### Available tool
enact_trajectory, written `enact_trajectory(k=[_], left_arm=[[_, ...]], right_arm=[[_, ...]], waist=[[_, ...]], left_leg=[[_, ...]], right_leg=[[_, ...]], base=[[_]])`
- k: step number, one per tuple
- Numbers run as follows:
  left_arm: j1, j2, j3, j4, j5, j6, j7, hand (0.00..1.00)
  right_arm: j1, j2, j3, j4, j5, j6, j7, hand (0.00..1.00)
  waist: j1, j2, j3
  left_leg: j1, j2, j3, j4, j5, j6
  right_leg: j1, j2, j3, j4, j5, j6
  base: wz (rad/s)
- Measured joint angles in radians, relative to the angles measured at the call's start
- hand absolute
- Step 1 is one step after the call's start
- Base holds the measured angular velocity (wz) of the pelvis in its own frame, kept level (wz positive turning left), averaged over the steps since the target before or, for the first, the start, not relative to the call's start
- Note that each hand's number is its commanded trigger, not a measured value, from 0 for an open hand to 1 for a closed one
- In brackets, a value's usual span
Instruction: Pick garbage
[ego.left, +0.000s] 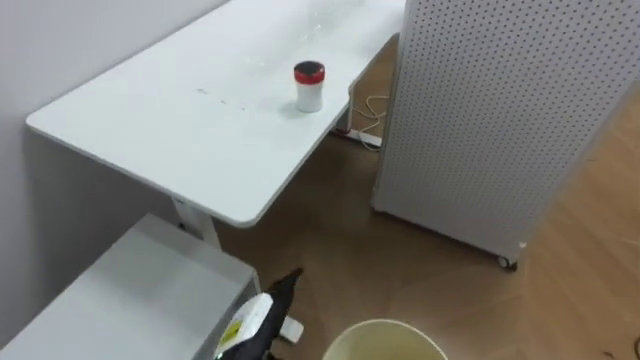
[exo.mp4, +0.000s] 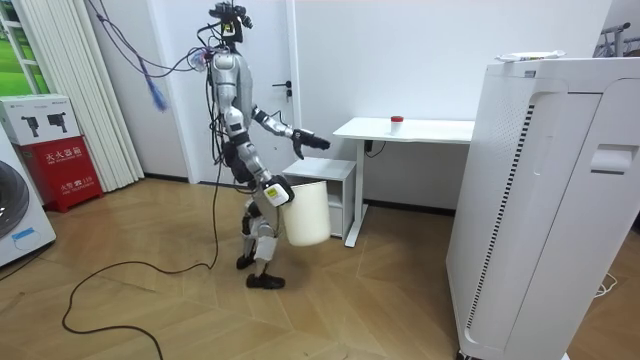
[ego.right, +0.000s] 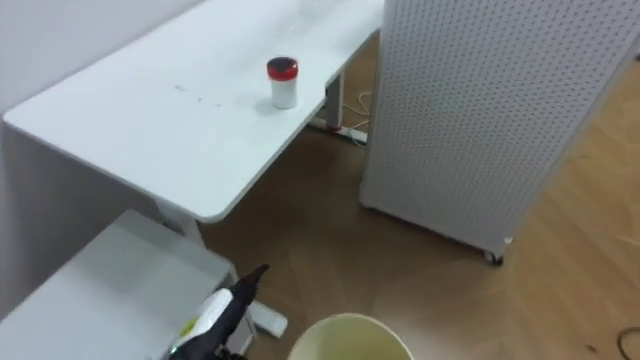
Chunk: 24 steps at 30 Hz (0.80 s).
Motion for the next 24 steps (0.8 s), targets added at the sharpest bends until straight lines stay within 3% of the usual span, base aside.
enact_trajectory(k=[4,8,14,17,18,19,20,22,23,24], left_arm=[[0.027,0.008,0.082,-0.119,0.001,-0.016,0.024,0.0],[0.029,0.009,0.104,-0.156,-0.012,-0.022,0.062,0.0],[0.052,0.011,0.166,-0.244,-0.037,-0.024,0.116,0.0],[0.122,0.013,0.178,-0.402,-0.041,-0.038,0.125,0.0],[0.129,0.013,0.182,-0.415,-0.042,-0.048,0.125,0.0],[0.14,0.013,0.191,-0.42,-0.041,-0.068,0.131,0.0],[0.151,0.013,0.197,-0.421,-0.04,-0.075,0.139,0.0],[0.159,0.011,0.2,-0.421,-0.039,-0.081,0.16,0.0],[0.159,0.01,0.203,-0.421,-0.038,-0.083,0.166,0.0],[0.165,0.007,0.214,-0.421,-0.038,-0.085,0.18,0.0]], right_arm=[[0.026,-0.002,-0.02,-0.004,-0.003,0.001,0.003,1.0],[0.07,-0.01,-0.03,-0.004,-0.005,0.004,0.004,1.0],[0.072,-0.009,-0.04,-0.003,-0.044,0.004,0.023,1.0],[0.076,-0.01,-0.038,-0.004,-0.076,0.005,0.035,1.0],[0.075,-0.009,-0.038,-0.004,-0.081,0.005,0.036,1.0],[0.075,-0.009,-0.037,-0.003,-0.093,0.005,0.037,1.0],[0.077,-0.01,-0.041,-0.003,-0.1,0.006,0.038,1.0],[0.078,-0.016,-0.05,-0.003,-0.104,0.01,0.037,1.0],[0.079,-0.017,-0.05,-0.002,-0.103,0.01,0.035,1.0],[0.089,-0.013,-0.048,-0.003,-0.105,0.012,0.035,1.0]], waist=[[-0.005,0.002,-0.0086],[-0.002,-0.007,-0.0114],[0.013,-0.018,-0.0119],[0.044,-0.02,-0.0149],[0.053,-0.019,-0.0132],[0.071,-0.022,-0.0081],[0.075,-0.022,-0.0083],[0.088,-0.018,-0.0059],[0.099,-0.014,-0.004],[0.126,-0.012,-0.0166]], left_leg=[[0.01,-0.005,-0.169,0.007,-0.002,-0.018],[0.087,0.008,-0.165,-0.016,0.001,-0.025],[0.118,0.024,-0.173,-0.004,0.003,-0.029],[0.133,0.031,-0.244,0.028,0.008,-0.038],[0.13,0.031,-0.263,0.049,0.01,-0.039],[0.113,0.028,-0.318,0.091,0.012,-0.037],[0.089,0.002,-0.373,0.078,0.001,-0.033],[0.03,-0.03,-0.417,0.009,0.015,-0.043],[0.011,-0.035,-0.422,-0.004,0.021,-0.022],[0.014,-0.038,-0.429,-0.009,0.023,-0.021]], right_leg=[[0.061,0.045,-0.005,-0.073,-0.001,-0.025],[0.133,0.08,-0.001,-0.122,0.0,-0.027],[0.141,0.098,-0.005,-0.124,-0.001,-0.044],[0.157,0.136,0.064,-0.141,0.007,-0.062],[0.165,0.142,0.083,-0.142,0.009,-0.067],[0.178,0.154,0.119,-0.151,0.012,-0.072],[0.187,0.158,0.151,-0.159,0.014,-0.07],[0.183,0.16,0.179,-0.156,0.016,-0.066],[0.18,0.161,0.187,-0.152,0.016,-0.064],[0.168,0.167,0.201,-0.155,0.018,-0.059]], base=[[-0.24],[-0.12],[-0.36],[-0.62],[-0.8],[-0.64],[-0.54],[-0.42],[-0.69],[-0.47]])
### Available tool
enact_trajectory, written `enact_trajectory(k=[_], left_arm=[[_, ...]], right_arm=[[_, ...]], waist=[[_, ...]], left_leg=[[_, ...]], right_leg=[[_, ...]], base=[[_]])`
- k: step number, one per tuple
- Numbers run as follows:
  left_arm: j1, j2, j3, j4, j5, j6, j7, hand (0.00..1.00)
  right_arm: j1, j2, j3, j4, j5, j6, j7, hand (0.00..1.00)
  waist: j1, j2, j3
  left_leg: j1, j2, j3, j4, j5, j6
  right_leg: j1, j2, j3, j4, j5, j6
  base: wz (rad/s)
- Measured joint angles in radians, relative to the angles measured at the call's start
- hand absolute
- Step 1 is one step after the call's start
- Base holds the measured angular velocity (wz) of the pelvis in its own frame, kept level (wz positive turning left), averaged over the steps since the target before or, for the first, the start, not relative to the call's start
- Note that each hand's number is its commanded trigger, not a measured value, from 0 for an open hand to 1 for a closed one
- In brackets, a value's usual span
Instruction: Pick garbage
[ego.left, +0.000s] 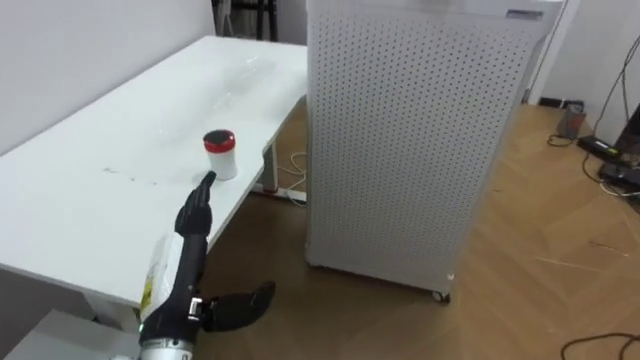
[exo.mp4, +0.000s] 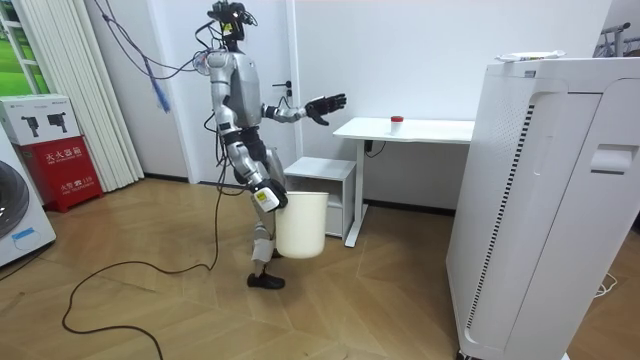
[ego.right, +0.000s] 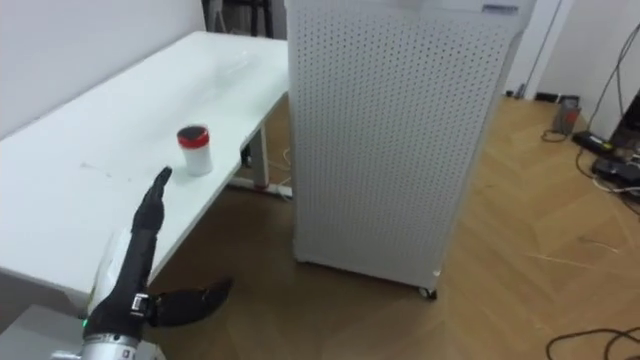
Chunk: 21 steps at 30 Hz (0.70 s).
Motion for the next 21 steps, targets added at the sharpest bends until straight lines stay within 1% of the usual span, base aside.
enact_trajectory(k=[1,2,4,5,6,7,9,10,11,14,16,17,20,21], left_arm=[[-0.003,0.001,0.015,-0.002,-0.005,-0.004,0.024,0.0],[-0.002,0.001,0.019,-0.003,-0.021,-0.004,0.047,0.0],[0.005,0.004,0.025,-0.017,-0.051,-0.005,0.059,0.0],[0.012,0.003,0.024,-0.027,-0.082,-0.008,0.068,0.0],[0.015,0.002,0.024,-0.027,-0.091,-0.009,0.07,0.0],[0.017,0.002,0.024,-0.027,-0.113,-0.009,0.071,0.0],[0.019,0.003,0.024,-0.027,-0.134,-0.009,0.076,0.0],[0.021,0.005,0.024,-0.027,-0.15,-0.009,0.076,0.0],[0.024,0.005,0.024,-0.027,-0.159,-0.009,0.076,0.0],[0.041,0.005,0.022,-0.027,-0.194,-0.009,0.074,0.0],[0.047,0.005,0.023,-0.017,-0.195,-0.009,0.075,0.0],[0.055,0.005,0.024,-0.012,-0.195,-0.009,0.075,0.0],[0.059,0.003,0.025,-0.008,-0.197,-0.008,0.075,0.0],[0.059,0.004,0.028,-0.003,-0.202,-0.008,0.075,0.0]], right_arm=[[-0.001,0.005,0.0,0.0,-0.003,0.003,0.002,1.0],[0.002,0.003,-0.002,0.0,-0.004,0.004,0.002,1.0],[0.007,0.003,-0.002,-0.001,-0.008,0.004,0.001,1.0],[0.008,0.003,-0.003,-0.004,-0.008,0.004,0.0,1.0],[0.01,0.003,-0.003,-0.005,-0.009,0.004,-0.001,1.0],[0.01,0.003,-0.003,-0.005,-0.009,0.004,-0.003,1.0],[0.01,0.002,-0.003,-0.013,-0.008,0.004,-0.004,1.0],[0.014,0.0,-0.003,-0.031,-0.009,0.004,-0.003,1.0],[0.018,-0.001,-0.003,-0.042,-0.009,0.004,-0.003,1.0],[0.039,0.0,-0.002,-0.083,-0.009,0.004,-0.001,1.0],[0.04,0.0,0.0,-0.083,-0.015,0.004,-0.001,1.0],[0.041,0.003,0.0,-0.083,-0.032,0.004,-0.001,1.0],[0.037,0.014,-0.002,-0.083,-0.065,0.004,-0.001,1.0],[0.035,0.02,-0.002,-0.083,-0.076,0.004,-0.001,1.0]], waist=[[0.0,0.006,-0.0063],[-0.001,0.004,-0.0062],[-0.001,0.002,-0.0059],[-0.004,0.004,-0.0048],[-0.009,0.005,-0.0039],[-0.011,0.008,-0.002],[-0.016,0.011,-0.0012],[-0.019,0.013,0.0022],[-0.021,0.014,0.0026],[-0.024,0.012,0.0043],[-0.023,0.009,0.0059],[-0.022,0.007,0.007],[-0.018,-0.002,0.0119],[-0.013,-0.006,0.0125]], left_leg=[[0.003,-0.008,-0.007,-0.008,-0.001,0.002],[0.007,-0.012,-0.005,-0.016,-0.001,0.002],[0.013,-0.019,-0.012,-0.017,-0.002,0.004],[0.021,-0.019,-0.019,-0.024,-0.002,0.004],[0.023,-0.02,-0.026,-0.026,-0.002,0.004],[0.03,-0.022,-0.04,-0.034,-0.001,0.004],[0.034,-0.022,-0.043,-0.042,-0.001,0.003],[0.041,-0.023,-0.047,-0.052,0.0,0.003],[0.045,-0.025,-0.049,-0.061,0.002,0.002],[0.07,-0.027,-0.052,-0.096,0.009,0.001],[0.083,-0.025,-0.05,-0.109,0.009,-0.001],[0.085,-0.023,-0.051,-0.108,0.01,-0.001],[0.082,-0.019,-0.05,-0.099,0.01,-0.001],[0.081,-0.016,-0.049,-0.088,0.009,-0.002]], right_leg=[[-0.002,-0.001,-0.01,-0.003,0.0,0.003],[-0.002,-0.002,-0.018,-0.007,0.001,0.005],[0.005,-0.003,-0.028,-0.021,0.001,0.006],[0.016,-0.003,-0.033,-0.034,0.001,0.006],[0.021,-0.004,-0.035,-0.04,0.002,0.006],[0.03,-0.007,-0.039,-0.049,0.002,0.006],[0.035,-0.005,-0.04,-0.057,0.002,0.006],[0.04,-0.005,-0.041,-0.064,0.001,0.006],[0.044,-0.004,-0.041,-0.072,0.002,0.006],[0.063,-0.001,-0.043,-0.095,0.002,0.007],[0.075,0.001,-0.044,-0.105,0.002,0.007],[0.078,0.007,-0.045,-0.104,0.002,0.007],[0.074,0.012,-0.05,-0.1,0.001,0.006],[0.07,0.013,-0.06,-0.094,0.0,0.003]], base=[[-0.37],[-0.04],[-0.04],[0.04],[0.11],[0.1],[0.03],[0.0],[0.0],[0.0],[-0.03],[-0.09],[-0.13],[-0.32]])
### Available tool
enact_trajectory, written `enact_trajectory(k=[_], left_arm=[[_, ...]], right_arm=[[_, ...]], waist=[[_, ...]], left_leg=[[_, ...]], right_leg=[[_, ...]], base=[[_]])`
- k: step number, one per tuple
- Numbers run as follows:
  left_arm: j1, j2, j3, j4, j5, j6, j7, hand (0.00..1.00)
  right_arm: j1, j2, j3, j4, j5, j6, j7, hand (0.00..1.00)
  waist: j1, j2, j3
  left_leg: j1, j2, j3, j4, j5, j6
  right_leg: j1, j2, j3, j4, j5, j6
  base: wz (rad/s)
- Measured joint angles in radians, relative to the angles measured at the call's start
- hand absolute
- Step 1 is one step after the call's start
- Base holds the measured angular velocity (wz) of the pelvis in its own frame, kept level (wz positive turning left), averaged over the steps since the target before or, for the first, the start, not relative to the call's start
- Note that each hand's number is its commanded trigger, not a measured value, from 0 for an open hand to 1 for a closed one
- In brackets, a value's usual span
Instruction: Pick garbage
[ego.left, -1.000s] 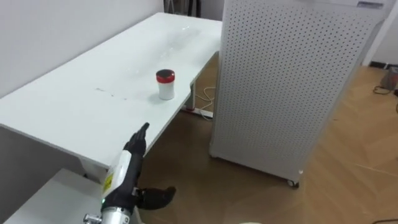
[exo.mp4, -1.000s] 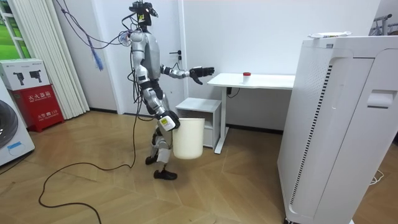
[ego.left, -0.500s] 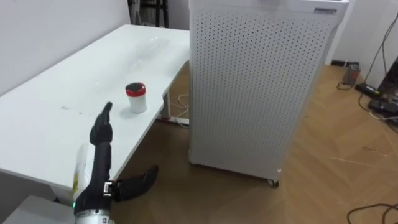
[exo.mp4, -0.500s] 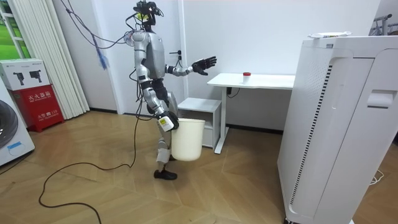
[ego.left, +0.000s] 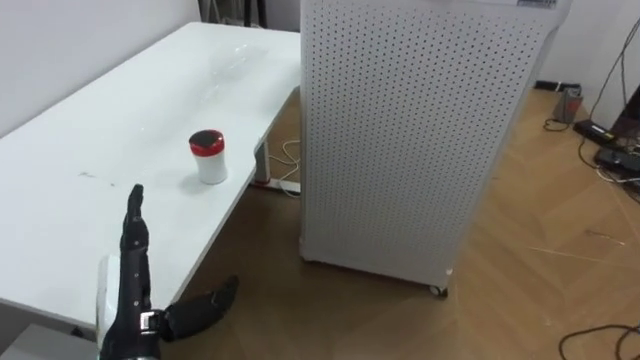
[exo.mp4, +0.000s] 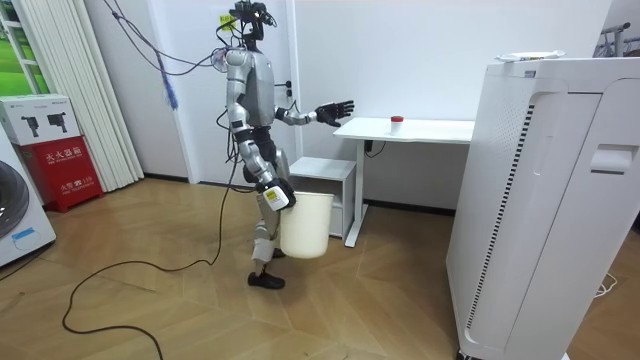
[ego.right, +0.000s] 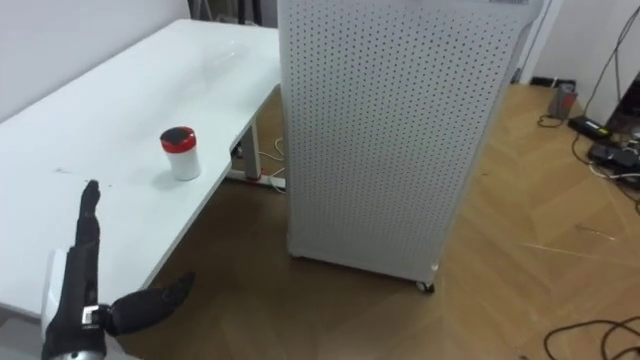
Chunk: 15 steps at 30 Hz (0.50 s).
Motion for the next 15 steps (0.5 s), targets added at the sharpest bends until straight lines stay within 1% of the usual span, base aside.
enact_trajectory(k=[1,2,3,4,5,6,7,8,9,10,11,12,13,14,15], left_arm=[[0.004,0.0,0.006,0.002,-0.014,0.0,-0.003,0.0],[0.008,0.0,0.011,0.002,-0.016,0.0,-0.004,0.0],[0.01,0.0,0.024,0.002,-0.018,0.0,-0.013,0.0],[0.011,-0.001,0.035,0.004,-0.034,0.0,-0.026,0.0],[0.009,-0.001,0.039,0.006,-0.036,0.001,-0.03,0.0],[0.007,-0.001,0.04,0.008,-0.035,0.001,-0.035,0.0],[0.004,-0.005,0.039,0.008,-0.035,0.001,-0.04,0.0],[0.003,-0.006,0.037,0.013,-0.033,0.001,-0.041,0.0],[0.004,-0.006,0.035,0.019,-0.032,0.0,-0.041,0.0],[0.007,-0.008,0.035,0.04,-0.033,0.0,-0.041,0.0],[0.012,-0.012,0.038,0.054,-0.034,0.003,-0.037,0.0],[0.014,-0.012,0.039,0.054,-0.034,0.003,-0.034,0.0],[0.014,-0.016,0.039,0.054,-0.033,0.003,-0.026,0.0],[0.014,-0.019,0.04,0.055,-0.033,0.003,-0.025,0.0],[0.014,-0.02,0.042,0.054,-0.032,0.003,-0.024,0.0]], right_arm=[[-0.001,0.005,0.0,0.0,-0.008,0.0,0.003,1.0],[-0.001,0.008,0.0,0.0,-0.013,0.0,0.004,1.0],[0.0,0.014,0.0,0.0,-0.019,0.0,0.006,1.0],[0.0,0.016,0.002,0.0,-0.019,0.001,0.008,1.0],[0.0,0.016,0.003,0.0,-0.019,0.002,0.009,1.0],[0.001,0.015,0.001,0.0,-0.017,0.002,0.009,1.0],[0.001,0.01,-0.001,0.002,-0.014,0.005,0.007,1.0],[0.002,0.009,-0.005,0.003,-0.013,0.01,0.006,1.0],[0.001,0.009,-0.008,0.004,-0.012,0.01,0.005,1.0],[0.002,0.008,-0.009,0.004,-0.01,0.01,-0.001,1.0],[0.002,0.007,-0.007,0.005,-0.008,0.01,-0.006,1.0],[0.002,0.008,-0.006,0.005,-0.008,0.01,-0.009,1.0],[0.003,0.008,-0.005,0.005,-0.008,0.013,-0.012,1.0],[0.004,0.007,-0.006,0.005,-0.008,0.016,-0.015,1.0],[0.005,0.008,-0.007,0.005,-0.008,0.026,-0.015,1.0]], waist=[[0.003,-0.005,0.0014],[0.006,-0.008,-0.0005],[0.012,-0.014,-0.0028],[0.017,-0.016,-0.0018],[0.014,-0.016,-0.0001],[0.005,-0.014,0.0006],[0.004,-0.008,-0.0016],[0.002,-0.01,0.0017],[0.006,-0.013,0.0036],[0.019,-0.017,0.0101],[0.032,-0.006,0.0082],[0.033,-0.006,0.0094],[0.035,-0.007,0.0094],[0.03,-0.008,0.0059],[0.021,-0.019,-0.0047]], left_leg=[[-0.003,0.004,0.002,0.024,-0.001,-0.002],[-0.006,0.006,0.002,0.039,-0.002,-0.003],[-0.018,0.009,-0.001,0.084,-0.004,-0.006],[-0.039,0.015,-0.003,0.146,-0.004,-0.006],[-0.06,0.019,-0.006,0.185,-0.005,-0.007],[-0.112,0.023,-0.027,0.275,-0.01,-0.005],[-0.156,0.02,-0.05,0.298,-0.021,0.0],[-0.206,0.004,-0.055,0.282,-0.022,0.002],[-0.232,-0.003,-0.054,0.264,-0.022,0.0],[-0.282,-0.024,-0.052,0.21,-0.008,-0.006],[-0.329,-0.038,-0.058,0.17,0.064,0.001],[-0.349,-0.044,-0.06,0.155,0.098,0.003],[-0.365,-0.052,-0.056,0.127,0.152,0.006],[-0.361,-0.057,-0.05,0.12,0.171,0.021],[-0.353,-0.073,-0.043,0.108,0.194,0.045]], right_leg=[[0.001,0.001,-0.018,0.006,-0.001,-0.002],[0.003,0.001,-0.026,0.006,-0.002,-0.005],[0.013,0.0,-0.037,0.006,-0.006,-0.015],[0.023,-0.004,-0.034,0.005,-0.007,-0.022],[0.03,-0.004,-0.032,0.003,-0.007,-0.024],[0.037,0.0,-0.029,0.003,-0.014,-0.037],[0.036,0.007,-0.028,0.003,-0.018,-0.044],[0.037,0.005,-0.024,0.003,-0.022,-0.045],[0.037,0.003,-0.019,0.002,-0.026,-0.044],[0.039,-0.001,-0.009,0.009,-0.034,-0.04],[0.041,-0.007,-0.01,0.023,-0.052,-0.04],[0.041,-0.011,-0.01,0.034,-0.064,-0.038],[0.033,-0.025,-0.014,0.068,-0.088,-0.019],[0.027,-0.033,-0.023,0.081,-0.1,-0.011],[0.025,-0.047,-0.038,0.086,-0.116,0.004]], base=[[-0.37],[-0.41],[-0.38],[-0.29],[0.0],[0.16],[0.29],[0.22],[0.08],[-0.17],[-0.18],[0.0],[0.18],[0.44],[0.31]])
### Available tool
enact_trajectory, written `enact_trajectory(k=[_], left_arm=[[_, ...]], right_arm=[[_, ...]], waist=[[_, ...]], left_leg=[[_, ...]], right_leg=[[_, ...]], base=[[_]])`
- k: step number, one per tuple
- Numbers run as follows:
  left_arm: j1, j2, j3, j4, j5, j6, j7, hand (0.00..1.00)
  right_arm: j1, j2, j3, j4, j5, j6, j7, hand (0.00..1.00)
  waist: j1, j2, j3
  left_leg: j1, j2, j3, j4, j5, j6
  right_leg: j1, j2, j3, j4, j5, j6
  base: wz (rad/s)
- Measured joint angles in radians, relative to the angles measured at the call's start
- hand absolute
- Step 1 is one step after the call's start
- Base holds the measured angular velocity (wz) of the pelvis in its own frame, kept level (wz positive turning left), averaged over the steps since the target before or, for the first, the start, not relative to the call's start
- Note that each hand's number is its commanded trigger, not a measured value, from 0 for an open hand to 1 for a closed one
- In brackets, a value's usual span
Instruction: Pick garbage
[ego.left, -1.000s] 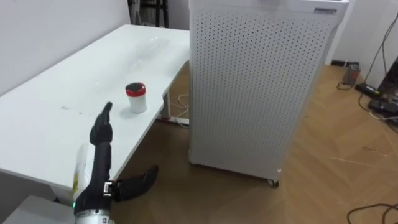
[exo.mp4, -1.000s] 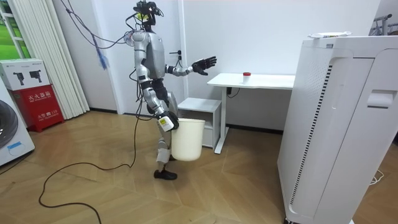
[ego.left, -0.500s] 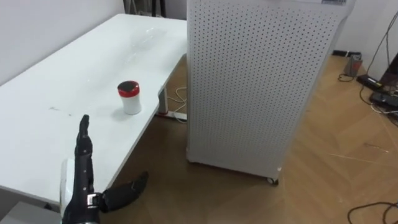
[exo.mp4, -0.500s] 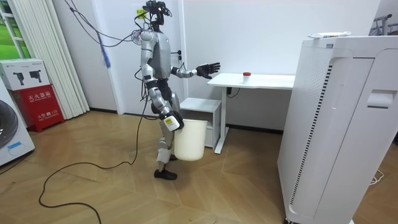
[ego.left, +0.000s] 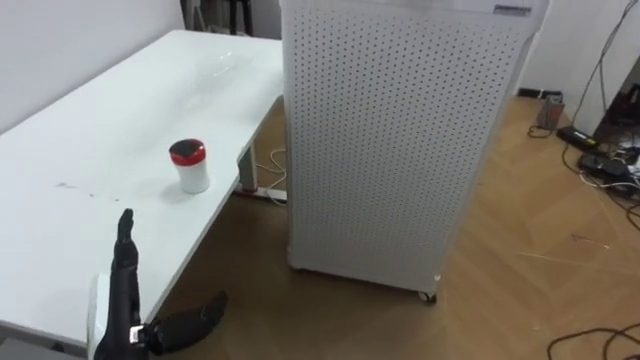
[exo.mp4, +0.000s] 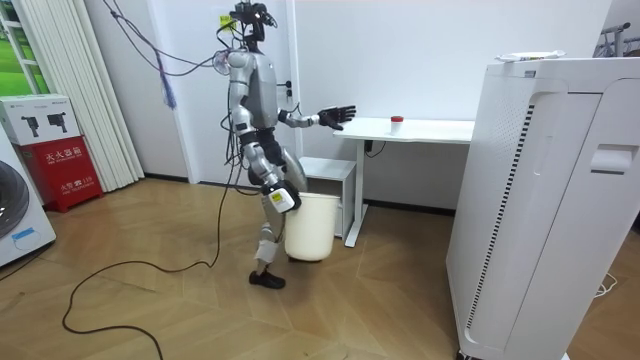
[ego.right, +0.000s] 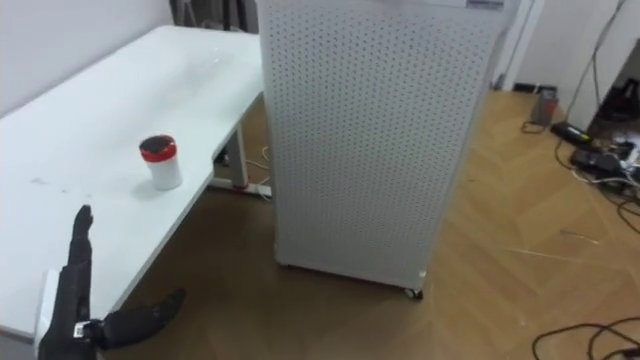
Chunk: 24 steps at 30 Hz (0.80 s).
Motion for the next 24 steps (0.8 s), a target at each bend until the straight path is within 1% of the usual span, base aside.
enact_trajectory(k=[1,2,3,5,6,7,8,9,10,11,12,13,14,15,16,17,18,19,20,21,22,23,24], left_arm=[[0.001,-0.002,0.001,-0.005,0.0,0.0,-0.001,0.0],[0.001,-0.002,0.004,-0.014,0.0,0.0,-0.005,0.0],[0.0,-0.001,0.006,-0.017,0.0,0.0,-0.007,0.0],[-0.002,-0.002,0.021,-0.018,-0.001,-0.001,-0.02,0.0],[-0.002,-0.003,0.032,-0.018,-0.001,-0.001,-0.03,0.0],[-0.003,-0.001,0.034,-0.018,-0.001,-0.001,-0.031,0.0],[-0.004,0.0,0.034,-0.019,0.001,-0.001,-0.031,0.0],[-0.005,-0.001,0.033,-0.023,0.002,-0.001,-0.031,0.0],[-0.013,-0.002,0.032,-0.023,-0.001,-0.001,-0.031,0.0],[-0.028,-0.001,0.028,-0.023,-0.003,-0.001,-0.029,0.0],[-0.037,0.0,0.027,-0.022,0.0,-0.001,-0.027,0.0],[-0.045,0.0,0.026,-0.022,0.001,-0.003,-0.019,0.0],[-0.045,-0.001,0.025,-0.02,0.002,-0.005,-0.009,0.0],[-0.046,-0.001,0.026,-0.02,0.002,-0.006,-0.001,0.0],[-0.052,0.0,0.026,-0.02,0.001,-0.01,0.015,0.0],[-0.054,0.001,0.027,-0.014,0.0,-0.01,0.024,0.0],[-0.054,0.001,0.028,-0.012,0.0,-0.01,0.024,0.0],[-0.054,0.0,0.024,-0.013,0.001,-0.01,0.024,0.0],[-0.052,-0.001,0.024,-0.011,0.001,-0.009,0.024,0.0],[-0.04,-0.002,0.024,-0.012,0.001,-0.008,0.025,0.0],[-0.04,0.002,0.028,-0.012,0.001,-0.008,0.026,0.0],[-0.04,0.004,0.03,-0.012,0.001,-0.008,0.026,0.0],[-0.039,0.006,0.03,-0.012,0.001,-0.008,0.026,0.0]], right_arm=[[0.0,-0.001,-0.001,-0.001,0.0,0.005,0.002,1.0],[-0.002,0.0,-0.001,-0.002,-0.001,0.005,0.006,1.0],[-0.002,0.001,-0.001,-0.002,-0.001,0.005,0.009,1.0],[-0.007,0.007,0.003,-0.003,-0.007,0.006,0.008,1.0],[-0.009,0.007,0.006,-0.003,-0.003,0.006,0.008,1.0],[-0.007,0.006,0.009,-0.002,0.0,0.007,0.006,1.0],[-0.007,0.005,0.009,-0.003,-0.001,0.008,0.006,1.0],[-0.007,0.003,0.009,-0.002,-0.001,0.011,0.0,1.0],[-0.008,-0.001,0.009,-0.005,-0.001,0.011,-0.01,1.0],[-0.023,-0.006,0.007,-0.005,0.001,0.012,-0.022,1.0],[-0.028,-0.007,0.007,-0.006,0.004,0.012,-0.029,1.0],[-0.036,-0.007,0.006,-0.005,0.004,0.014,-0.044,1.0],[-0.035,-0.008,0.006,-0.006,0.006,0.015,-0.049,1.0],[-0.034,-0.008,0.007,-0.01,0.009,0.015,-0.048,1.0],[-0.039,-0.008,0.018,-0.023,0.025,0.015,-0.042,1.0],[-0.04,-0.008,0.022,-0.039,0.036,0.014,-0.035,1.0],[-0.041,-0.008,0.023,-0.04,0.037,0.009,-0.03,1.0],[-0.041,-0.006,0.024,-0.04,0.035,0.002,-0.029,1.0],[-0.04,-0.007,0.024,-0.039,0.034,0.002,-0.029,1.0],[-0.033,-0.007,0.026,-0.038,0.032,0.004,-0.027,1.0],[-0.035,-0.007,0.031,-0.038,0.032,0.004,-0.023,1.0],[-0.037,-0.007,0.037,-0.038,0.032,0.004,-0.017,1.0],[-0.042,-0.007,0.037,-0.039,0.028,0.004,-0.006,1.0]], waist=[[0.008,-0.005,-0.0041],[0.019,-0.003,-0.0038],[0.022,-0.003,-0.0038],[0.025,-0.001,-0.0024],[0.027,0.0,-0.0029],[0.023,-0.002,-0.0023],[0.026,-0.004,-0.0021],[0.028,-0.011,-0.0082],[0.029,-0.022,-0.0129],[0.027,-0.015,-0.0076],[0.029,-0.011,-0.0062],[0.029,-0.01,-0.0037],[0.027,0.012,0.0004],[0.027,0.017,0.0004],[0.029,0.022,0.0065],[0.024,0.026,0.009],[0.019,0.027,0.0095],[0.014,0.023,0.0081],[0.01,0.024,0.0106],[0.004,0.028,0.002],[0.008,0.029,0.0019],[0.015,0.025,0.0023],[0.027,0.02,0.0038]], left_leg=[[0.006,-0.012,0.009,-0.005,-0.003,0.009],[0.005,-0.012,0.018,0.013,-0.007,0.025],[0.004,-0.012,0.021,0.019,-0.014,0.028],[0.0,-0.012,0.025,0.05,-0.038,0.031],[-0.008,-0.014,0.024,0.087,-0.062,0.033],[-0.014,-0.026,0.025,0.119,-0.084,0.035],[-0.014,-0.029,0.026,0.125,-0.095,0.039],[0.003,-0.047,0.031,0.125,-0.134,0.046],[0.018,-0.074,0.035,0.13,-0.158,0.057],[0.024,-0.084,0.035,0.147,-0.171,0.071],[0.032,-0.089,0.034,0.154,-0.178,0.073],[0.055,-0.099,0.03,0.157,-0.19,0.081],[0.086,-0.096,0.006,0.152,-0.202,0.083],[0.094,-0.093,-0.005,0.147,-0.205,0.081],[0.108,-0.088,-0.016,0.132,-0.206,0.079],[0.112,-0.085,-0.041,0.126,-0.205,0.077],[0.112,-0.085,-0.053,0.124,-0.205,0.077],[0.112,-0.09,-0.071,0.123,-0.209,0.07],[0.114,-0.09,-0.084,0.123,-0.212,0.065],[0.123,-0.085,-0.106,0.109,-0.21,0.057],[0.136,-0.076,-0.114,0.083,-0.204,0.046],[0.143,-0.073,-0.116,0.071,-0.2,0.04],[0.154,-0.065,-0.122,0.052,-0.196,0.033]], right_leg=[[0.0,-0.014,-0.001,-0.002,-0.005,0.007],[0.007,-0.019,-0.004,-0.012,-0.006,0.007],[0.01,-0.021,-0.004,-0.013,-0.006,0.008],[0.022,-0.026,-0.003,-0.014,-0.015,0.01],[0.034,-0.028,-0.001,-0.009,-0.031,0.012],[0.053,-0.037,-0.001,0.007,-0.052,0.016],[0.057,-0.045,-0.003,0.02,-0.067,0.021],[0.055,-0.069,-0.008,0.065,-0.1,0.033],[0.032,-0.102,-0.013,0.154,-0.125,0.053],[-0.025,-0.136,-0.038,0.316,-0.114,0.071],[-0.059,-0.153,-0.044,0.397,-0.094,0.076],[-0.112,-0.179,-0.043,0.532,-0.027,0.088],[-0.138,-0.171,-0.033,0.598,0.026,0.091],[-0.151,-0.163,-0.026,0.597,0.019,0.096],[-0.188,-0.158,-0.028,0.559,-0.025,0.096],[-0.217,-0.151,-0.037,0.47,-0.047,0.097],[-0.227,-0.149,-0.038,0.405,-0.047,0.096],[-0.23,-0.145,-0.03,0.254,-0.019,0.097],[-0.234,-0.142,-0.033,0.23,0.043,0.075],[-0.205,-0.133,-0.047,0.187,0.045,0.068],[-0.181,-0.12,-0.062,0.153,0.051,0.061],[-0.174,-0.116,-0.066,0.142,0.053,0.057],[-0.164,-0.105,-0.07,0.121,0.057,0.051]], base=[[0.17],[-0.11],[-0.08],[0.0],[0.05],[0.09],[0.13],[0.12],[0.18],[0.17],[0.19],[0.23],[0.22],[0.23],[0.37],[0.48],[0.63],[0.5],[0.62],[0.52],[0.4],[0.13],[0.05]])
